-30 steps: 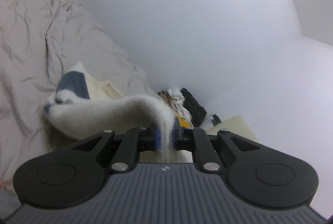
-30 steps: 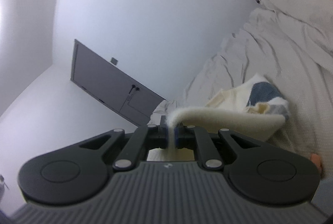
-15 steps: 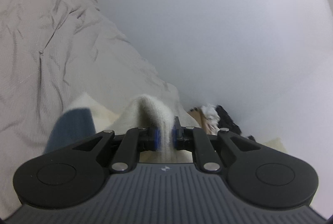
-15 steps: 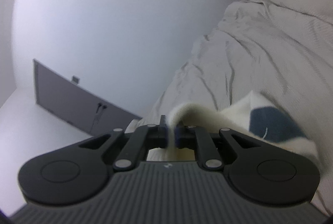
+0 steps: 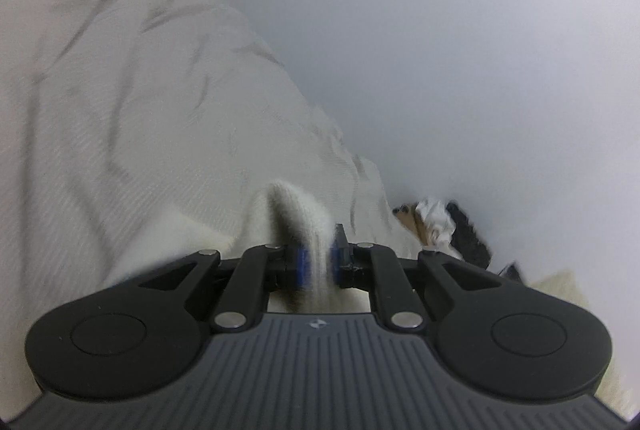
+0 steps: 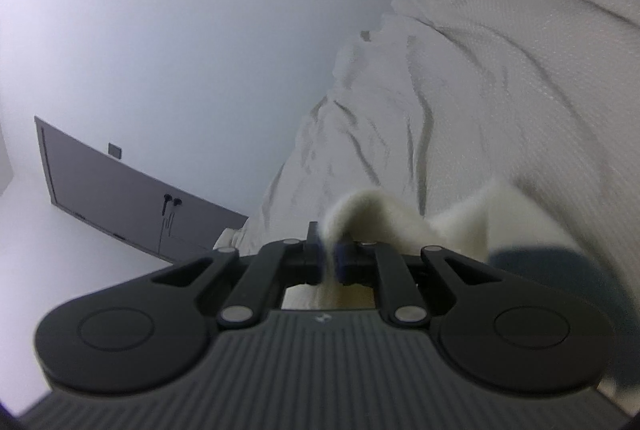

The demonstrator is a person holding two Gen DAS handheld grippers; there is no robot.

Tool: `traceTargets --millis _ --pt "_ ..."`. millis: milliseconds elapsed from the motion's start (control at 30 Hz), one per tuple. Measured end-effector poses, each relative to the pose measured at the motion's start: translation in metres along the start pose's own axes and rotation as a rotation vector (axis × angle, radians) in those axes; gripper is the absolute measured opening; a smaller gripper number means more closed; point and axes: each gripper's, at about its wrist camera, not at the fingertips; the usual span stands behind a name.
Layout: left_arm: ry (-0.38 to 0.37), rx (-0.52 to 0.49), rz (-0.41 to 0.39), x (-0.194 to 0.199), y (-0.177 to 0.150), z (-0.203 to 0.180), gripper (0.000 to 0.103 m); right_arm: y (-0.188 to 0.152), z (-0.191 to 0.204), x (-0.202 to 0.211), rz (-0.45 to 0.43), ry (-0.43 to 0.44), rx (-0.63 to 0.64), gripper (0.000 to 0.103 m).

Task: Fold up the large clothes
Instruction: 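Lift the hem with both grippers and fold it toward the collar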

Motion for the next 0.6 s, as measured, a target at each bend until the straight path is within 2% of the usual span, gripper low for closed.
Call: traceTargets --millis 100,200,300,467,567,600 --pt "0.015 -0.062 0.001 -0.025 0.004 0.002 0.014 0.010 -0.010 -0.025 -0.008 -0.015 0.027 0.011" --pt "0.035 -0.071 0.008 -0.044 0.008 0.012 0.014 0.015 -0.024 -0.052 0.001 -0.035 0.067 0.011" --pt "0.086 -0.079 0.039 -0.063 0.007 0.026 0.014 0.012 -0.041 -0.069 0.036 -0.057 0.049 0.011" --pt "0.079 -0.015 0.073 -0.072 0.009 0.046 0.015 0.011 -0.053 -0.069 0.060 -0.045 -0.005 0.011" --pt "0.043 0.007 0.076 -0.064 0.010 0.047 0.020 0.009 -0.048 -0.062 0.061 -0.041 0.015 0.012" --pt "0.036 0.008 0.082 -0.060 0.009 0.046 0.026 0.009 -0.046 -0.061 0.069 -0.036 0.018 0.013"
Point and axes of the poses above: each gripper's, at about its wrist camera, not at the fingertips, and x roughly against the way its jaws point, z to its left, y to its top, and after that the axes turned 3 degrees about y, right-handed
